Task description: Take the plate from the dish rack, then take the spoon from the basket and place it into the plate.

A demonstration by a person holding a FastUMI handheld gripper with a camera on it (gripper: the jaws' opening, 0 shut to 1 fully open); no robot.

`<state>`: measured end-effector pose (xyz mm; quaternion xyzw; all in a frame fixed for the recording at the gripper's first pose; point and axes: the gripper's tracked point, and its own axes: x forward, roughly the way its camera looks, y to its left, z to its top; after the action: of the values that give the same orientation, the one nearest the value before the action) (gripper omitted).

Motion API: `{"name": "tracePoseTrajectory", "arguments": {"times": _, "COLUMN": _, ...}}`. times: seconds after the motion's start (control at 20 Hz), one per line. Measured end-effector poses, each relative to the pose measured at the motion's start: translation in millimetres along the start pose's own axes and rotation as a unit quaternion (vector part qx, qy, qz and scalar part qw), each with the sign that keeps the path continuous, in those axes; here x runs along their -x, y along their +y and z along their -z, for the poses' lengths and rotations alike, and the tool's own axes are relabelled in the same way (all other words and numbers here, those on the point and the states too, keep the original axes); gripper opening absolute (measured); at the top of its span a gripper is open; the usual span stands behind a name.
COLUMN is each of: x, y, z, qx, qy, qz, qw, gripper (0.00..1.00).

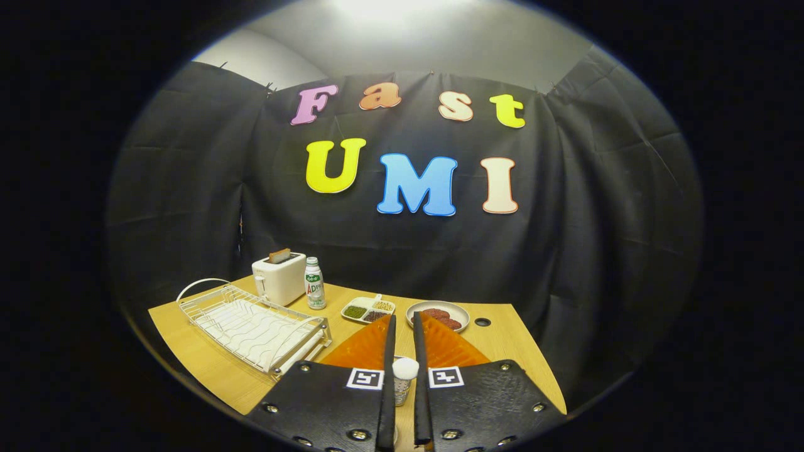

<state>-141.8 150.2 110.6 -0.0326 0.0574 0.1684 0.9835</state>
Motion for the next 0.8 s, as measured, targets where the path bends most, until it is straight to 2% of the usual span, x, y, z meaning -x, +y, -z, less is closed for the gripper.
{"name": "tracePoseTrajectory", "arguments": {"times": 0.2, "x": 16, "y": 21, "z": 8, "qx": 0.006, "qy": 0.031, "qz": -0.018, "qw": 0.999, "gripper": 0.12}}
{"name": "tracePoseTrajectory", "arguments": {"times": 0.5, "x": 27, "y": 54, "z": 53, "qx": 0.024, "qy": 0.107, "qz": -0.051, "qw": 0.993, "gripper": 0.12}}
{"name": "tracePoseTrajectory", "arguments": {"times": 0.8, "x": 11, "y": 85, "z": 86, "qx": 0.027, "qy": 0.155, "qz": -0.086, "qw": 0.984, "gripper": 0.12}}
